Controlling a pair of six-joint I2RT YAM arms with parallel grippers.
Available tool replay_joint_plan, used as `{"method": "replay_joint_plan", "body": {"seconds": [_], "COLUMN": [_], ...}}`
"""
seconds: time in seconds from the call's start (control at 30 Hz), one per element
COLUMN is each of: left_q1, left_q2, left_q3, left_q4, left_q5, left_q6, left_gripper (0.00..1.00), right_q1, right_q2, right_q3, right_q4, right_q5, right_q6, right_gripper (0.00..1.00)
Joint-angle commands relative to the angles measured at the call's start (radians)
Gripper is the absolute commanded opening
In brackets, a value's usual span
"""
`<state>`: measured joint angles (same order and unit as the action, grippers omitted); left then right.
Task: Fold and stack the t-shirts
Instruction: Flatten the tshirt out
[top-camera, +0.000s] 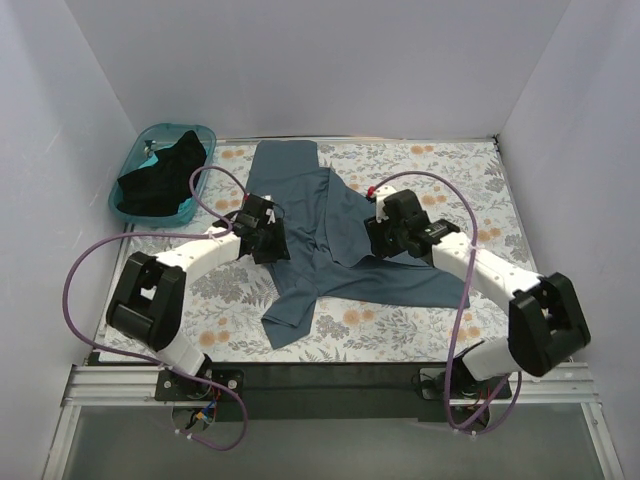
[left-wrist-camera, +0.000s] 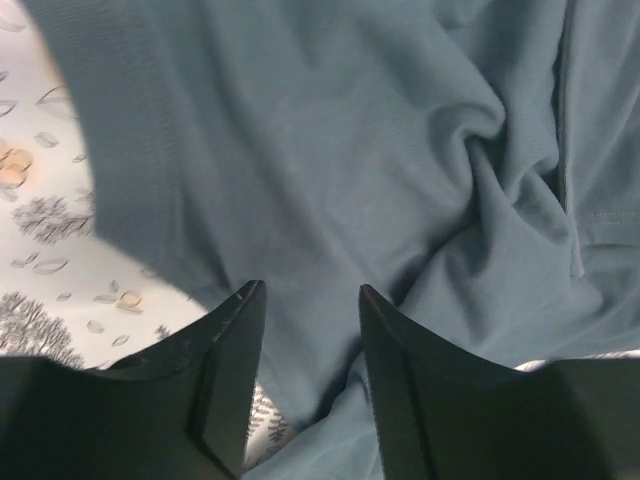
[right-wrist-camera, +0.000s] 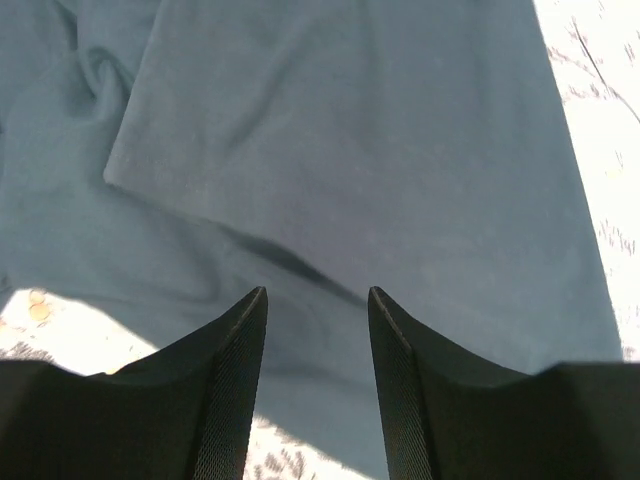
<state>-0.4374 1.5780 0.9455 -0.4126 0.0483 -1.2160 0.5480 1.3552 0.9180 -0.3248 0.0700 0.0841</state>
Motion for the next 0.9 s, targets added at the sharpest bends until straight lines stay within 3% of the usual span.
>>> {"method": "replay_joint_plan", "body": {"seconds": [0.0, 0.23, 0.43, 0.53, 0.63, 0.67, 0.87], "left_q1": [-0.029, -0.05, -0.06, -0.06, -0.06, -0.06, -0.054], "left_q2": [0.019, 0.096, 0.131, 0.129, 0.12, 0.117, 0.114], "left_q3": [0.053, 0.055, 0.021, -0.002, -0.031, -0.037, -0.053], "left_q4": [0.018, 0.028, 0.037, 0.037, 0.035, 0.034, 0.002], "left_q5": [-0.021, -0.036, -0.065, -0.083, -0.091, -0.102, -0.142], "left_q6": [0.0, -0.011, -0.019, -0.019, -0.02, -0.02, -0.008], "left_gripper": [0.4, 0.39, 0.39, 0.39, 0.39, 0.39, 0.38], "right_q1": [0.033, 0.064, 0.066, 0.064, 0.061, 0.055, -0.126], "right_q2": [0.105, 0.271, 0.347, 0.373, 0.39, 0.392, 0.415], "right_q3": [0.105, 0.174, 0.203, 0.212, 0.225, 0.231, 0.361], "right_q4": [0.044, 0.036, 0.021, 0.01, 0.0, -0.002, -0.005], "right_q5": [-0.007, -0.036, -0.036, 0.0, 0.089, 0.12, 0.512], "right_q6": [-0.119, -0.168, -0.191, -0.205, -0.221, -0.222, -0.114], "right_gripper": [0.45, 0.5, 0.48, 0.42, 0.18, 0.02, 0.01]}}
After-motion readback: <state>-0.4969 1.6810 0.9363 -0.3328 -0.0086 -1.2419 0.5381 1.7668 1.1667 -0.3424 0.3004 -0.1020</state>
